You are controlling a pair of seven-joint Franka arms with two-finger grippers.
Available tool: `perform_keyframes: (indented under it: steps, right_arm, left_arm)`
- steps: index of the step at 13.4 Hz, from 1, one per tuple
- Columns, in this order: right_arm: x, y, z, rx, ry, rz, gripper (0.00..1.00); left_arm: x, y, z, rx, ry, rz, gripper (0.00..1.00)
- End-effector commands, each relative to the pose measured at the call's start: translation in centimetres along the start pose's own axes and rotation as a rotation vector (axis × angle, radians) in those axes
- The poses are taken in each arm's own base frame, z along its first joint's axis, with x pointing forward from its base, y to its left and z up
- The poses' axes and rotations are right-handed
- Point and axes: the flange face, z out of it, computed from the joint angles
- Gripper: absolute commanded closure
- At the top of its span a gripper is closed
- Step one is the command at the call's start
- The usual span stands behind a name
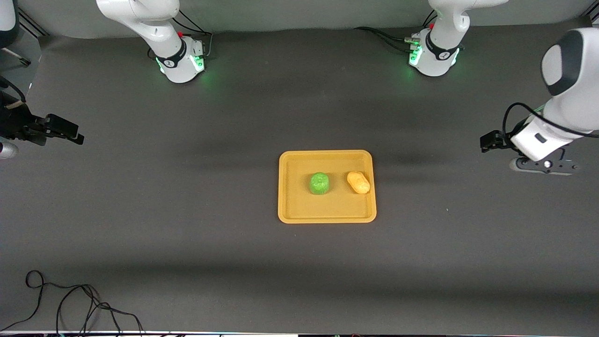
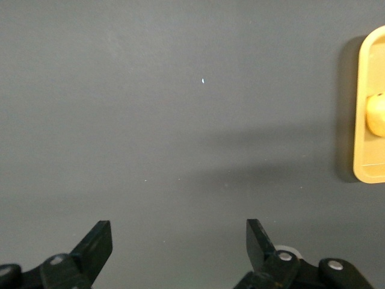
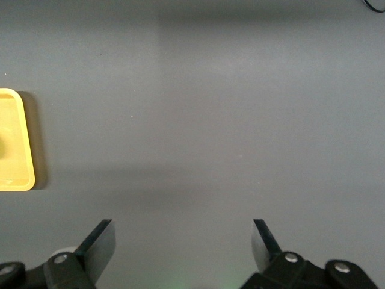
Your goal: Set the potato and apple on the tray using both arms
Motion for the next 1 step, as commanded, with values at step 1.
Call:
perform_keyframes:
  steps: [1]
  right_arm:
    - [-0.52,-0.06,-0.59,0.021,0.0,-0.002,0.0]
  left_arm:
    - [-0.67,1.39,2.71,0.005,-0.007,0.032,0.01]
